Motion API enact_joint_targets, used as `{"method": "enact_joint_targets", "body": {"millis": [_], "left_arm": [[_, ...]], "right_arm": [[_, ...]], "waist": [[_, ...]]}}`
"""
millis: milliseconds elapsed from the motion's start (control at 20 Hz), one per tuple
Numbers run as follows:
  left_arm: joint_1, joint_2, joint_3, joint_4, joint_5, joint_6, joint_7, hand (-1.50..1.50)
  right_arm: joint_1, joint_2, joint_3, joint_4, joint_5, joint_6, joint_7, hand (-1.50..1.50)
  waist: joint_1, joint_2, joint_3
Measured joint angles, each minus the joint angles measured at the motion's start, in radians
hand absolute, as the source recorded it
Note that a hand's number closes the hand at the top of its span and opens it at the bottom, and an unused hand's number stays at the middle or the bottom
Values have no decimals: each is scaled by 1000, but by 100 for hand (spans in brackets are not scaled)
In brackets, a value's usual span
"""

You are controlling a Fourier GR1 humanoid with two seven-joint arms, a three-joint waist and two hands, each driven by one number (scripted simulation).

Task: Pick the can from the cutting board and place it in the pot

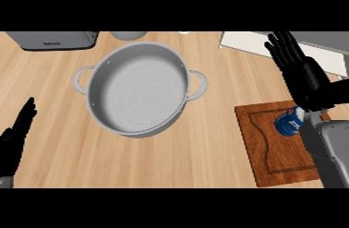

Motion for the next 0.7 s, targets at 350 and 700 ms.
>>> {"method": "enact_joint_targets", "body": {"millis": [350, 700], "left_arm": [[-40, -98, -91, -16, 64, -110, 82, 0], [-52, -189, -158, -29, 124, -164, 168, 0]], "right_arm": [[149, -91, -27, 50, 156, -158, 119, 150], [242, -68, -135, -22, 411, -606, -19, -150]], "waist": [[-22, 24, -5], [-46, 14, 2]]}}
